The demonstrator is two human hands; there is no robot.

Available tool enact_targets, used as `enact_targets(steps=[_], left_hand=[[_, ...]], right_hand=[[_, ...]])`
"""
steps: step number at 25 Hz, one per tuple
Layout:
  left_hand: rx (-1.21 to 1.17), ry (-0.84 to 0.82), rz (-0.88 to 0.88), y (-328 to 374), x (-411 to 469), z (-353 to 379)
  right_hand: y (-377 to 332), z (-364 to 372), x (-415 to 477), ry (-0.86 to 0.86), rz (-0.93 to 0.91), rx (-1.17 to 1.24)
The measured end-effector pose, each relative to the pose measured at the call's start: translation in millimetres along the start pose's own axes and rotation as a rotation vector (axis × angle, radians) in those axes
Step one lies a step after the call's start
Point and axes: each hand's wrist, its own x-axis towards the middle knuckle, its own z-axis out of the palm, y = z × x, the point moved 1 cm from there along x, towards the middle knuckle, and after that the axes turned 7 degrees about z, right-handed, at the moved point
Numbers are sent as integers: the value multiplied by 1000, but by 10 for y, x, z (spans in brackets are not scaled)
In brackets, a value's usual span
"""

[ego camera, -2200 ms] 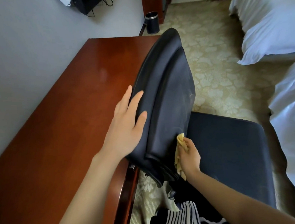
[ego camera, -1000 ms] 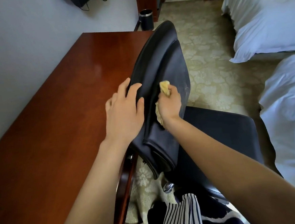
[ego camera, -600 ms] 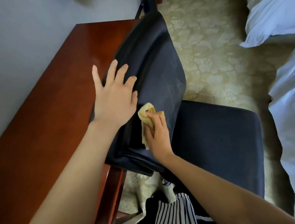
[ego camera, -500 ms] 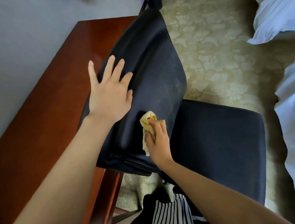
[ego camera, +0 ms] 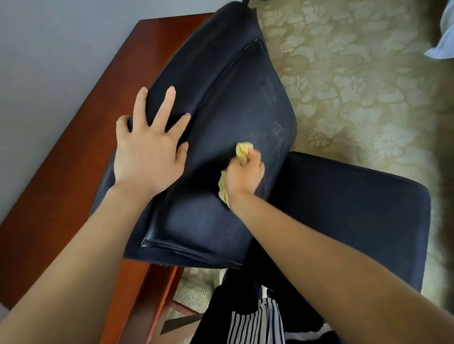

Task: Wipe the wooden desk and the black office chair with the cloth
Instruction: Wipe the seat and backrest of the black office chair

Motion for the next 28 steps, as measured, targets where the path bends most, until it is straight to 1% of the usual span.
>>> enact_targets(steps=[3, 4, 5, 7, 8, 9, 12, 15, 17, 19, 20, 21, 22, 24, 26, 28], left_hand=[[5, 7, 17, 15, 20, -2], [8, 8, 15, 16, 28, 2], [12, 9, 13, 22, 25, 5], [22, 1, -4, 26, 8, 13], [28, -4, -9, 26, 7, 19], [35, -12, -12, 21, 10, 24], [52, -27, -18, 10, 24, 30], [63, -42, -23, 9, 27, 37], [69, -51, -22, 15, 35, 35], [62, -55, -20, 16, 44, 33], [58, -54, -20, 17, 43, 33], [56, -52, -20, 16, 39, 33], [58, -49, -20, 15, 34, 34], [71, -48, -16, 15, 26, 40], [71, -46, -14, 22, 30, 45], [60, -46, -15, 25, 31, 46]], right_hand=[[-530, 219, 52, -113, -201, 55], [-608, 268, 42, -160, -292, 30], [-616, 271, 4, -198, -395, -29], [-402, 205, -61, -245, -596, -151], [-222, 141, -72, -248, -628, -182], [-30, 69, -77, -249, -597, -197], [485, -101, -78, -230, -346, -205], [790, -208, -53, -161, -174, -194], [906, -249, -6, -92, 13, -195], [903, -254, 74, -5, 266, -173], [832, -240, 123, 32, 351, -158], [722, -216, 175, 58, 388, -146], [579, -182, 227, 77, 381, -134], [240, -96, 341, 102, 289, -118], [-147, 26, 434, 90, 142, -144], [-517, 175, 453, 38, -40, -169]])
